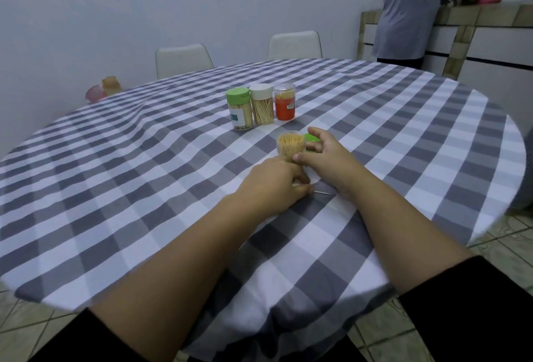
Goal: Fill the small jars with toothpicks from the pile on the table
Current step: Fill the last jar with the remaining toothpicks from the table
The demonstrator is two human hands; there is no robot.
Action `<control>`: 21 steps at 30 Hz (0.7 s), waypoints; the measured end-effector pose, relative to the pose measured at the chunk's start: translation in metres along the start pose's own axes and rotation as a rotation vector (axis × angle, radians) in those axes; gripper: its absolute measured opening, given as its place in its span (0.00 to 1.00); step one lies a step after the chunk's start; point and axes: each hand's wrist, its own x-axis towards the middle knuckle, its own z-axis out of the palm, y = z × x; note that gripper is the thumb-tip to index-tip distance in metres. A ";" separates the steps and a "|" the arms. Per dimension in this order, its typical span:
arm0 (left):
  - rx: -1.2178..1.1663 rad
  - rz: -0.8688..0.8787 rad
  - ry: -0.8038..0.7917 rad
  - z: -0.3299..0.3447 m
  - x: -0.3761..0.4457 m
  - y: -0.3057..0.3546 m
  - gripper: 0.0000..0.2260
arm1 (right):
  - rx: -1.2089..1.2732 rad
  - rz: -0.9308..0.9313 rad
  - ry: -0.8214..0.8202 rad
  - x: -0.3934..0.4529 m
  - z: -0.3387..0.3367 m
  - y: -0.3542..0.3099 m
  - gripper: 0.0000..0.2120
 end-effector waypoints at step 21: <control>-0.118 -0.145 -0.217 -0.030 -0.018 -0.041 0.20 | -0.528 0.124 -0.218 -0.021 -0.021 -0.016 0.05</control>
